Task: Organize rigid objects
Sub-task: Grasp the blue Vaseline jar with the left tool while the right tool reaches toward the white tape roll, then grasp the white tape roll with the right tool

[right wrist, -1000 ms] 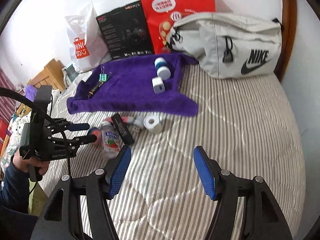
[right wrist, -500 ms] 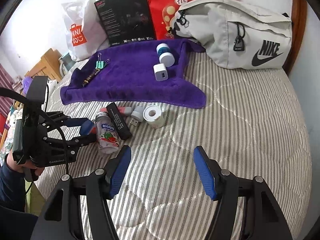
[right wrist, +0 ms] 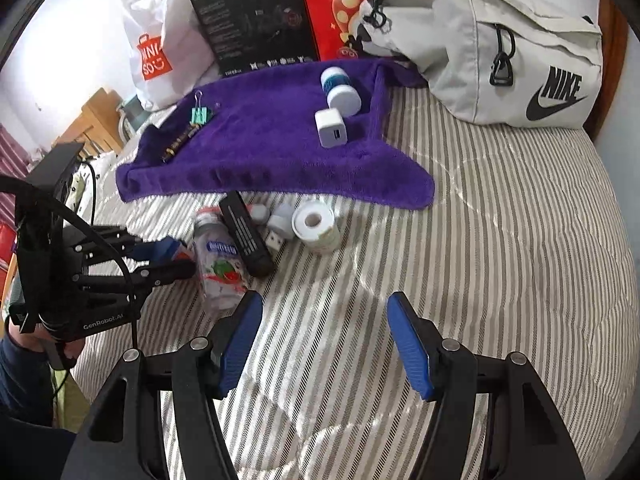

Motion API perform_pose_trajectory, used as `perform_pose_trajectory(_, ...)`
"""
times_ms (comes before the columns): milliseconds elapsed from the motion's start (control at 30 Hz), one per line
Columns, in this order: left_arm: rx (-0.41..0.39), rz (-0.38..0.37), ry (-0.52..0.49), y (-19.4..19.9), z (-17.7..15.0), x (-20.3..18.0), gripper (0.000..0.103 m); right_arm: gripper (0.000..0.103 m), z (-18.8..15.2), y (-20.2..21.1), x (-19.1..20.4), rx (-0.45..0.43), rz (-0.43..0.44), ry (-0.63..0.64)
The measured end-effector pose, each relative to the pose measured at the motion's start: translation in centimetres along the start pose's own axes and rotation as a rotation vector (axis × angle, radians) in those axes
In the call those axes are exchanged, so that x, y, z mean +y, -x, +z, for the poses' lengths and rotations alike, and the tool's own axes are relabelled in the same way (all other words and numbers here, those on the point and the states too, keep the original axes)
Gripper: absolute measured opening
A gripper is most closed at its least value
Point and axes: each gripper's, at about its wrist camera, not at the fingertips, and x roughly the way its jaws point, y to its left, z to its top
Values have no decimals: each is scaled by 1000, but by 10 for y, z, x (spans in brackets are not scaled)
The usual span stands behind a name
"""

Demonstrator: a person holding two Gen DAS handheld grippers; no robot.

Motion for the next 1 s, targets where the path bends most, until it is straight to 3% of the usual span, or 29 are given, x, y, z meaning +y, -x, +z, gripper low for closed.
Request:
perform_pose_trajectory(333,11,53,91,13,-15,36,22,64,29,-40,8,-36,-37,75)
perform_pose_trajectory(433,11,38,114,13,-17,39,22,56,30,-56,6,-21,-69,99)
perform_pose_trajectory(500,14,35,113,14,-16,40,22,42,30,-62,3,-19,-54,80)
perform_pose_trajectory(733,15,25,115,13,-14,42,22,42,38,-68,2,-48,-62,68)
perform_pose_trajectory(867,11,17,119,12,-13,44,22,28,38,-67,-1,-47,-72,68)
perform_pose_trajectory(1000,15,61,111,17,-14,48,22,28,30,-52,-11,-39,-95,53)
